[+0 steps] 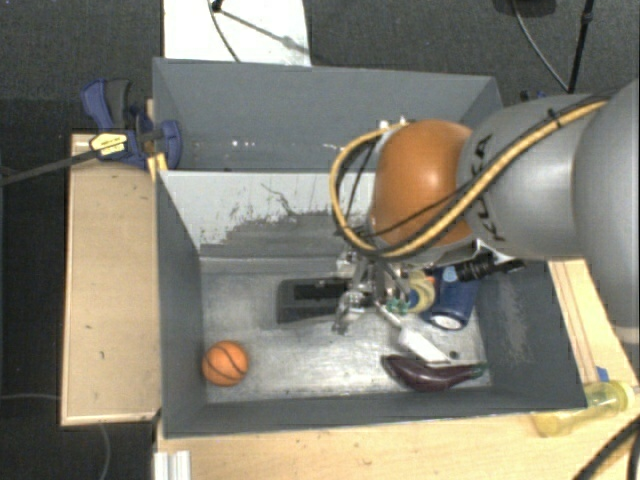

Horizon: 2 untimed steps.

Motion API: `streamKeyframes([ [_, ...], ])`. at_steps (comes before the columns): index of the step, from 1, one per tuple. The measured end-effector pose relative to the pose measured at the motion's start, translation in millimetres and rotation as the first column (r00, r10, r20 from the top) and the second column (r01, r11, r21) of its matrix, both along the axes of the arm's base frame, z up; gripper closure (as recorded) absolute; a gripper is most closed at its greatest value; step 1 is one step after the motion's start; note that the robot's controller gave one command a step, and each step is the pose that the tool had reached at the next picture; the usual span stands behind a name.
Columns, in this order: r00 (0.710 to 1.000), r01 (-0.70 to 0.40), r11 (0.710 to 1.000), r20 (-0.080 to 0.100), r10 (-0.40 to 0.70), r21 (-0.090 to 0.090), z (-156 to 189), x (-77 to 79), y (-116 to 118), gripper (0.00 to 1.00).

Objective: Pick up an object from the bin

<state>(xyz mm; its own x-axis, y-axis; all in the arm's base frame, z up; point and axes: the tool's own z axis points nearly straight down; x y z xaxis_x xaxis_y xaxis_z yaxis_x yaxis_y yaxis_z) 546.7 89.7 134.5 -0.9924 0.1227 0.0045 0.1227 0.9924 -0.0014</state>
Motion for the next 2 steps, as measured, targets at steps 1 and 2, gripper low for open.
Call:
streamKeyframes([
  [1,1.0,0.0,1.0,0.005,0.0,0.001,11.6,1.0,0.1,1.0],
  [2,1.0,0.001,1.0,0.005,-0.001,0.001,17.8,0.6,0.0,1.0],
])
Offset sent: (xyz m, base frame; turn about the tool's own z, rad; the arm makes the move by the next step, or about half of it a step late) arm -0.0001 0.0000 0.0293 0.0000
